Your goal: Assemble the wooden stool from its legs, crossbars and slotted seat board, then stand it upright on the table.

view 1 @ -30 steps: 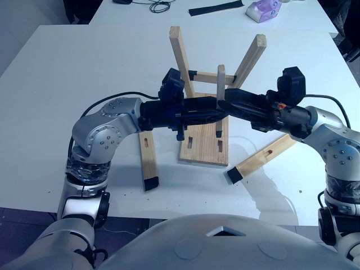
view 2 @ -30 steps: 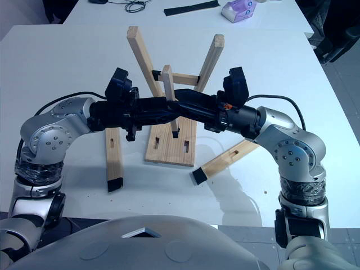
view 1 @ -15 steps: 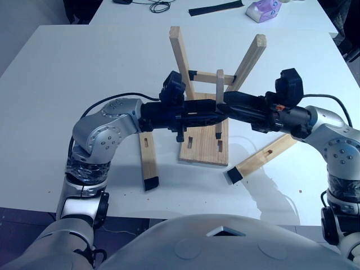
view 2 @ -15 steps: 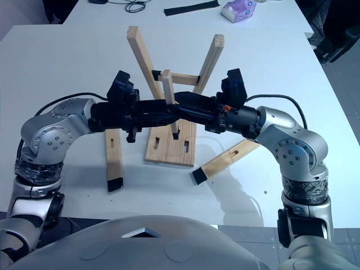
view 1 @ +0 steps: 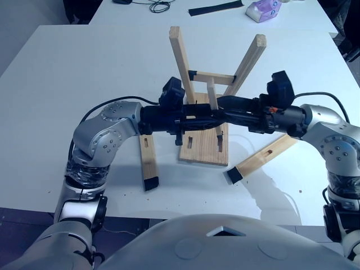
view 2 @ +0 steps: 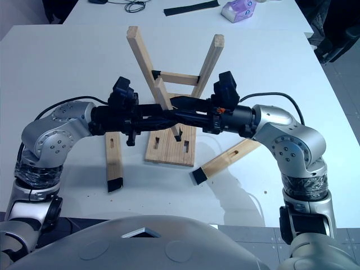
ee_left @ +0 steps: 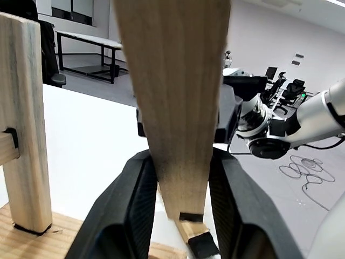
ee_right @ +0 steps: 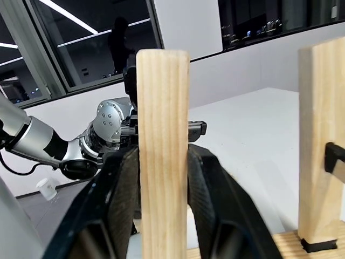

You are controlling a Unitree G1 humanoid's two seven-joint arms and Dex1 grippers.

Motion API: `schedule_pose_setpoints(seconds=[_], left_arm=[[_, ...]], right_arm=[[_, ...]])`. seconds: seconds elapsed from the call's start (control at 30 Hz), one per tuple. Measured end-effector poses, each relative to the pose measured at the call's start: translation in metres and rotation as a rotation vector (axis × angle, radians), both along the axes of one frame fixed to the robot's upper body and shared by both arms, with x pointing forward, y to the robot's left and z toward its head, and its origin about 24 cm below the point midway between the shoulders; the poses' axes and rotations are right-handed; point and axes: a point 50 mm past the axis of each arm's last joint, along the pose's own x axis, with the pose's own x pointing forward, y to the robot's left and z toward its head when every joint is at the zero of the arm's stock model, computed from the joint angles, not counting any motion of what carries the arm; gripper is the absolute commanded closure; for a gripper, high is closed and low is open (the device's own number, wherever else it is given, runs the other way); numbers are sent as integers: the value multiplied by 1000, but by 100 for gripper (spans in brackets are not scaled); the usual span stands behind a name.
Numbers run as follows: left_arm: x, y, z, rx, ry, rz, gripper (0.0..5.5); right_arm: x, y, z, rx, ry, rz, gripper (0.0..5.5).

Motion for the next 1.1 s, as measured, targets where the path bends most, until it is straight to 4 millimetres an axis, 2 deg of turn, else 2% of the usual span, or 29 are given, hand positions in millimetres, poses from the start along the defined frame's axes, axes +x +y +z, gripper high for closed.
schedule_pose_setpoints(seconds=[0.63, 0.67, 0.87, 1.1], left_arm=[[-5, 2, -12, 65, 5, -28, 419], [-5, 2, -12, 65, 5, -27, 419], [-9, -6, -12, 49, 4, -64, 419], [-10, -8, -9, 30, -22, -70, 419]], right_arm=[[3, 7, -9, -89, 3, 97, 418], [3, 8, -9, -89, 1, 96, 380], [3, 16, -5, -63, -23, 119, 304], [4, 13, 1, -46, -25, 114, 297]])
